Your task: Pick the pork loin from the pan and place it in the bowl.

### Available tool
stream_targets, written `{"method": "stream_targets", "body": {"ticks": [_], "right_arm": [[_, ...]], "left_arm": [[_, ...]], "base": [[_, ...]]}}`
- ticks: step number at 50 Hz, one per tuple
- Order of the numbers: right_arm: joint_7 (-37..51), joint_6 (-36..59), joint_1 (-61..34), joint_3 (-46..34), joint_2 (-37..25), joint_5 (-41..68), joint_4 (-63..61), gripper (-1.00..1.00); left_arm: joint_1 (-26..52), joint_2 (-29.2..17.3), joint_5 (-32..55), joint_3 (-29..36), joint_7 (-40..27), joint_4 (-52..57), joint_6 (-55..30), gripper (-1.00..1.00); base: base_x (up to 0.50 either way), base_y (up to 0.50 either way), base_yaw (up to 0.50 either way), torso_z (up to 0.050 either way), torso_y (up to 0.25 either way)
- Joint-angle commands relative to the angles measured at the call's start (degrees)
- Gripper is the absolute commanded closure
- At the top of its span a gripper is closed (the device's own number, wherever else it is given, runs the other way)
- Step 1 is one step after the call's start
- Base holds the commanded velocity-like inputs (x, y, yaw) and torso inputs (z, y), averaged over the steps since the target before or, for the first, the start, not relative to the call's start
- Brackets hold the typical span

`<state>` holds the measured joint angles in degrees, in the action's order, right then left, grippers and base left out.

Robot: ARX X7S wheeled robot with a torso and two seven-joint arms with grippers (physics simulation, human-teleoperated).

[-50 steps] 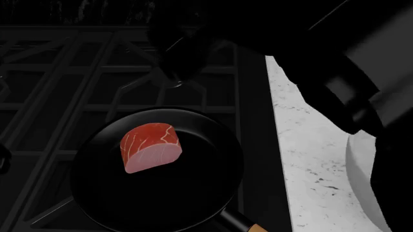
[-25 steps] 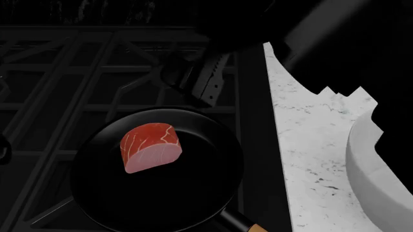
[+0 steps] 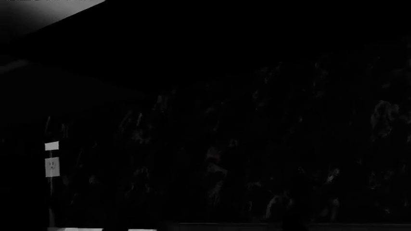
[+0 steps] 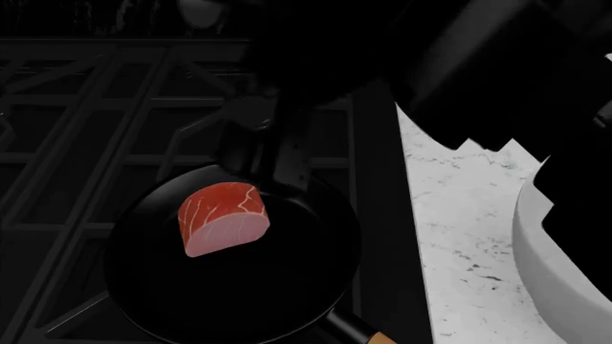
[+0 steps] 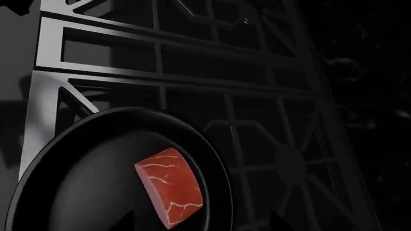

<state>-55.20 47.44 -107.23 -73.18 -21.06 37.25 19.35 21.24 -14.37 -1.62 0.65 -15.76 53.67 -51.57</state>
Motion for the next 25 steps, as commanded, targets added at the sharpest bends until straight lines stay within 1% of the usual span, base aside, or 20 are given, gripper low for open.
{"method": "stream_targets", "body": {"ticks": [1, 8, 9, 10, 11, 22, 23, 24, 25], "right_arm": [[-2.5, -3.4, 1.2, 0.5, 0.4, 0.7, 0.9, -1.0], [-2.7, -5.3, 2.6, 1.2, 0.7, 1.2, 1.5, -1.0], [-2.9, -5.8, 2.8, 1.2, 0.8, 1.1, 1.8, -1.0], [-3.0, -6.1, 2.8, 1.3, 0.9, 1.1, 2.4, -1.0], [-3.0, -6.4, 3.0, 1.2, 1.1, 0.9, 2.8, -1.0], [-3.9, -7.9, 4.7, 0.5, 2.0, 0.3, 5.9, -1.0], [-4.0, -8.1, 4.9, 0.3, 2.0, 0.2, 5.9, -1.0], [-4.2, -8.4, 5.2, 0.2, 2.1, 0.1, 6.1, -1.0], [-4.1, -8.5, 5.2, 0.1, 2.3, 0.0, 6.3, -1.0]], "left_arm": [[0.4, -0.1, -0.2, -0.1, -0.6, 1.5, -2.3, -1.0], [0.0, -0.1, -0.1, -0.1, -0.8, 1.5, -2.0, -1.0], [-2.7, -0.1, -0.3, -0.4, -1.2, 0.1, 1.9, -1.0], [-0.7, -0.2, -0.1, -0.4, -0.9, 1.2, -1.2, -1.0], [-0.1, -0.2, -0.1, -0.2, -0.9, 1.5, -2.1, -1.0], [0.0, -0.2, -0.1, 0.4, -1.3, 0.9, -1.8, -1.0], [-2.8, -0.1, -0.3, 0.2, -1.8, -0.5, 2.2, -1.0], [-0.4, -0.2, -0.1, 0.3, -1.4, 1.0, -1.7, -1.0], [-0.3, -0.2, -0.1, 0.3, -1.4, 1.2, -2.0, -1.0]], "base": [[0.0, 0.0, 0.0, 0.0, 0.0], [0.0, 0.0, 0.0, 0.0, 0.0], [0.0, 0.0, 0.0, 0.0, 0.0], [0.0, 0.0, 0.0, 0.0, 0.0], [0.0, 0.0, 0.0, 0.0, 0.0], [0.0, 0.0, 0.0, 0.0, 0.0], [0.0, 0.0, 0.0, 0.0, 0.0], [0.0, 0.0, 0.0, 0.0, 0.0], [0.0, 0.0, 0.0, 0.0, 0.0]]}}
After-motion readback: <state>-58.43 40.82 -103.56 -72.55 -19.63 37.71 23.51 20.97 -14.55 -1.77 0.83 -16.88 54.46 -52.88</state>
